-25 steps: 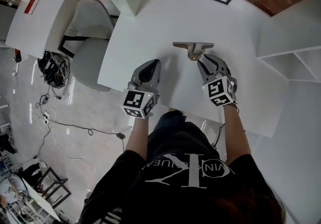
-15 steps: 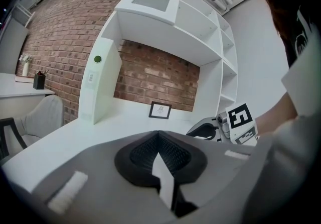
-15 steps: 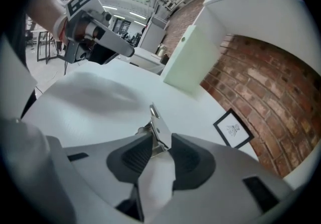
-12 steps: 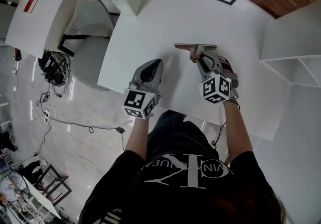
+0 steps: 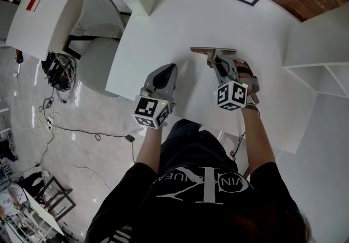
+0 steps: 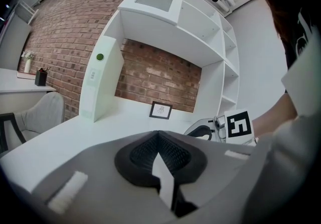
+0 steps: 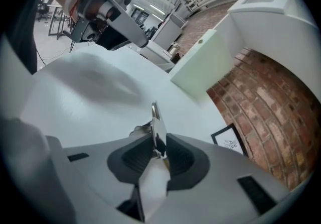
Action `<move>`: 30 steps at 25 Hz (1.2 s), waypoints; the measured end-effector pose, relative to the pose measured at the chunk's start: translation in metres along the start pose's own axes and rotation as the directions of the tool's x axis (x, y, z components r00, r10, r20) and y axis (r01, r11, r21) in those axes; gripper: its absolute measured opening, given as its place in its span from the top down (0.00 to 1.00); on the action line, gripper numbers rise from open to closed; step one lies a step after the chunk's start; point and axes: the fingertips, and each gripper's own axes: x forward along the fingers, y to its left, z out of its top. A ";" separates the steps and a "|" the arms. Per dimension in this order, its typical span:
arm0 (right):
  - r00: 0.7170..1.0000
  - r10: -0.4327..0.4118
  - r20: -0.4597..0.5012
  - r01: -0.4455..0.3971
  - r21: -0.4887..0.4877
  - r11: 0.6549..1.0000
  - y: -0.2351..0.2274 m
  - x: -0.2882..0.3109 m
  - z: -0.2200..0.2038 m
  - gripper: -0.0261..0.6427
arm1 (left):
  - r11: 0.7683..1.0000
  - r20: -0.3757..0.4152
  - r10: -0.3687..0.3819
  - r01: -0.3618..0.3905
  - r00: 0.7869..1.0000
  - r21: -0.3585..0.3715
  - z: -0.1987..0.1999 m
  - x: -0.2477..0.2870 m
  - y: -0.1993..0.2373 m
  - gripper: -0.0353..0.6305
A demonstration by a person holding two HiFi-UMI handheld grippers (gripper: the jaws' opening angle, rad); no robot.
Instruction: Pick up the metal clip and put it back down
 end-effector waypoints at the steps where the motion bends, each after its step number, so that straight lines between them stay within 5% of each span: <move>1: 1.000 -0.001 -0.001 0.001 -0.006 1.000 0.000 0.000 0.000 0.84 | 1.000 0.001 0.002 -0.002 1.000 -0.003 0.000 -0.001 0.000 0.94; 13: 0.997 -0.079 0.021 0.079 -0.029 0.996 -0.019 -0.005 0.008 0.94 | 0.999 0.021 0.033 -0.033 0.999 0.012 0.009 -0.014 0.005 0.94; 21: 0.989 -0.138 0.049 0.128 0.168 0.977 -0.039 -0.035 0.013 0.94 | 0.999 0.049 0.033 -0.034 0.998 0.014 0.019 -0.025 -0.003 0.94; 30: 0.972 -0.224 0.074 0.174 0.419 0.891 -0.061 -0.092 0.005 0.94 | 1.000 0.067 0.014 -0.015 0.998 0.020 0.031 -0.028 -0.028 0.94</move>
